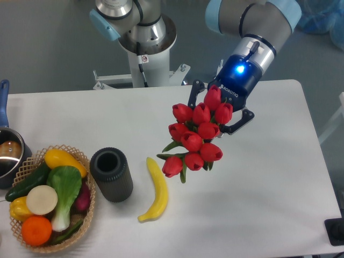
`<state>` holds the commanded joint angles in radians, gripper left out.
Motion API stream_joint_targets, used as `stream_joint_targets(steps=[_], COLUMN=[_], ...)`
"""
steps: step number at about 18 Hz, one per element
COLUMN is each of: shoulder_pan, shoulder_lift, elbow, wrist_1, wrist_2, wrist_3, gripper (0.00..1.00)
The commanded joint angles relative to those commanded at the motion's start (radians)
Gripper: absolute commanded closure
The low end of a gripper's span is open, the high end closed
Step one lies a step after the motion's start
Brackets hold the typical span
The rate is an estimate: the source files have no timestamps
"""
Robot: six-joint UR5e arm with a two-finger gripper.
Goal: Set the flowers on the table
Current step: 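Carry the red tulip bunch with the gripper, lowering it toward the table, then lower the tulips onto the table beside the yellow banana and release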
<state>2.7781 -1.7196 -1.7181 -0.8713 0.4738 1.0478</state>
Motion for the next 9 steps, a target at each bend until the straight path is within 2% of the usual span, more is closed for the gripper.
stream_joint_targets(steps=[4,9], shoulder_pan=[-0.018,-0.048], shoulder_lift=[0.000,0.026], elbow=[0.015,-0.005], wrist_1=[-0.005,-0.008], wrist_2=[0.031,0.259], wrist_3=[-0.012,-0.032], gripper=[0.50,0.51])
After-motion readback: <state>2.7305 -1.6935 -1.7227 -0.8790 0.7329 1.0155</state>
